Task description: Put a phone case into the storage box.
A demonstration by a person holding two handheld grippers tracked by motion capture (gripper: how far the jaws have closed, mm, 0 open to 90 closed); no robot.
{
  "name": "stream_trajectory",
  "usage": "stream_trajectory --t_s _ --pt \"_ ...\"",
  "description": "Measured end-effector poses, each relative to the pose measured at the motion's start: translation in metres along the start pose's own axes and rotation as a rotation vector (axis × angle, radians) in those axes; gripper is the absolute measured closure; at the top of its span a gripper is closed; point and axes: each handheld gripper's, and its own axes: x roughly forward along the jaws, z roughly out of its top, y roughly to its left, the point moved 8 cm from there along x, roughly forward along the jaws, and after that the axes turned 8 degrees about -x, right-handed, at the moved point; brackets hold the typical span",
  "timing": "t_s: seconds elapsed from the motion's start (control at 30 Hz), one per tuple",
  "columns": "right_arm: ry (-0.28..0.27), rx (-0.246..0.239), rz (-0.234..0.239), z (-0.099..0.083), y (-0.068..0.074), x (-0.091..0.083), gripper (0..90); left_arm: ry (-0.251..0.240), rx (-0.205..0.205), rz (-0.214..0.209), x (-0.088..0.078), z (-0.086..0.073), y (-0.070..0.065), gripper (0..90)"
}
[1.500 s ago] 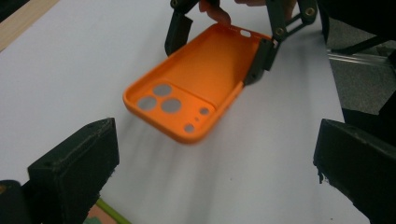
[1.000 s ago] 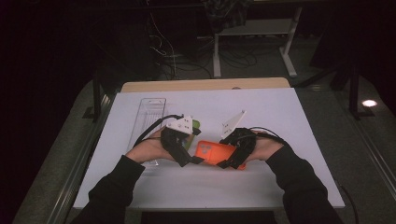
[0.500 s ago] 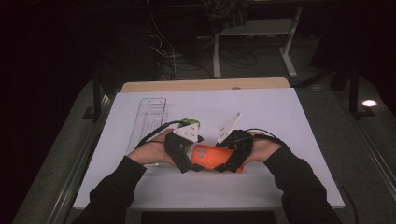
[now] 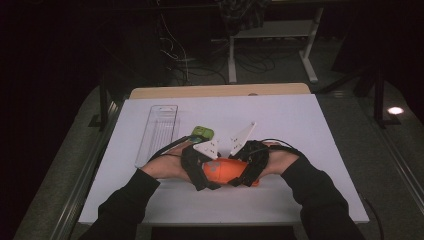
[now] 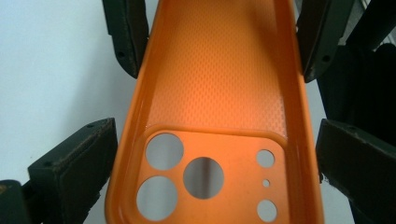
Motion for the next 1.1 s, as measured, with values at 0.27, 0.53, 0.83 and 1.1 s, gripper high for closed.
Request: stream_trajectory --t_s 0.27,0.53,0.83,1.1 --pt "0.002 -0.002 0.002 -0.0001 0.0007 -0.0005 14.7 0.009 0.008 0.000 0.0013 -0.0007 0.0002 6.2" --pt "0.004 -0.007 0.008 0.0009 0.0025 -0.0004 14.7 0.020 0.012 0.003 0.0006 -0.0020 0.0003 13.7" --pt "0.011 0.003 0.024 -0.0005 0.0031 -0.0011 14.6 0.021 -0.004 -0.019 0.0011 -0.0025 -0.0027 15.9" --pt "-0.017 0.013 0.022 -0.0005 0.0037 -0.0009 11.9 0.027 -0.014 -0.017 0.0002 -0.0038 -0.0013 16.2"
